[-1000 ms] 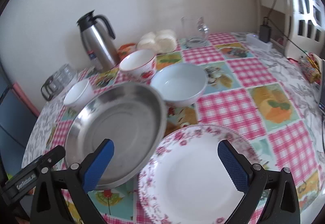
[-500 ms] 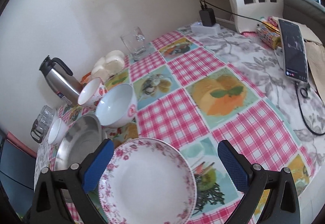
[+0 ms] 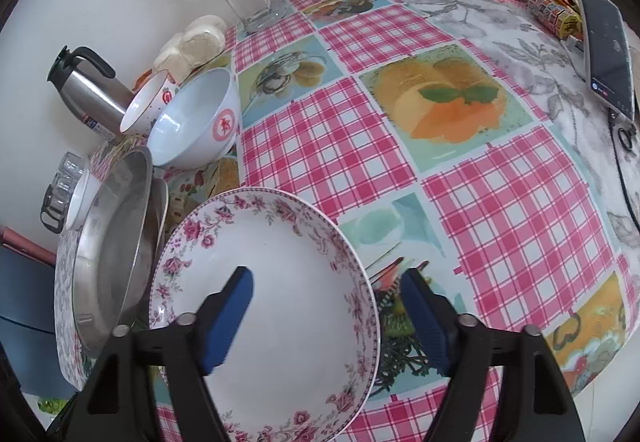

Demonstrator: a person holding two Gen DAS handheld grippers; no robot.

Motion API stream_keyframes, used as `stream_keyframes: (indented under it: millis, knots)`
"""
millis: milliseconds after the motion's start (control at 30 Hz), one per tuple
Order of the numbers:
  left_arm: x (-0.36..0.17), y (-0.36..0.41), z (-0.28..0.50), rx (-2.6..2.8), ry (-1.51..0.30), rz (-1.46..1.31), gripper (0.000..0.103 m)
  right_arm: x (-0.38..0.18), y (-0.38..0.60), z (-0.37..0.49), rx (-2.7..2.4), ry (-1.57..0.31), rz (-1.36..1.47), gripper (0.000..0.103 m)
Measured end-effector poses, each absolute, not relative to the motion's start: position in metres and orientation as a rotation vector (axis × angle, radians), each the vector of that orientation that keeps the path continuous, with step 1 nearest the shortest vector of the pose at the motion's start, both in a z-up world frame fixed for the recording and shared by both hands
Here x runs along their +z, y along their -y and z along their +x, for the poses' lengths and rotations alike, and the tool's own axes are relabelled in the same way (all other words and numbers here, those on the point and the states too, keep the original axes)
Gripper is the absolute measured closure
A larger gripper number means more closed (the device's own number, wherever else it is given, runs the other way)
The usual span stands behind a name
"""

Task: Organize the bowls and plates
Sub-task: 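Grasp the rim of the pink floral plate with the right tool, then lift the floral plate with the right tool and carry it over the steel tray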

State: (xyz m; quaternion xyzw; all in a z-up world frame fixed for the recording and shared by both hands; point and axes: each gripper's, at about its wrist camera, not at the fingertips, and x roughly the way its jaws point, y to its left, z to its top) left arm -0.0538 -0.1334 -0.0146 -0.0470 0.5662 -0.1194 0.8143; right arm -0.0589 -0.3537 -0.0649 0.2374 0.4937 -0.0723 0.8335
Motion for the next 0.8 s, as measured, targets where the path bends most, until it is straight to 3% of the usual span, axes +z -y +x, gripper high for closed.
stream_keyframes:
  millis: [133,200,267,367,567,800]
  knots:
    - [-0.026,0.133,-0.051,-0.256,-1.249,-0.134,0.049,-0.065,0.355,-0.057,-0.148,-1.060,0.505,0.052]
    - [-0.031,0.132,-0.049,-0.257,-1.264,-0.157,0.055,-0.068,0.355,-0.058,-0.153,-1.067,0.505,0.056]
    - [-0.034,0.130,-0.047,-0.264,-1.274,-0.183,0.065,-0.070,0.358,-0.057,-0.172,-1.069,0.502,0.070]
    - [-0.038,0.132,-0.046,-0.282,-1.280,-0.212,0.075,-0.074,0.368,-0.059,-0.187,-1.076,0.536,0.084]
    - [-0.048,0.140,-0.042,-0.291,-1.292,-0.253,0.088,-0.080,0.376,-0.060,-0.160,-1.071,0.592,0.084]
    - [-0.052,0.142,-0.039,-0.285,-1.275,-0.299,0.089,-0.083,0.379,-0.060,-0.121,-1.059,0.600,0.084]
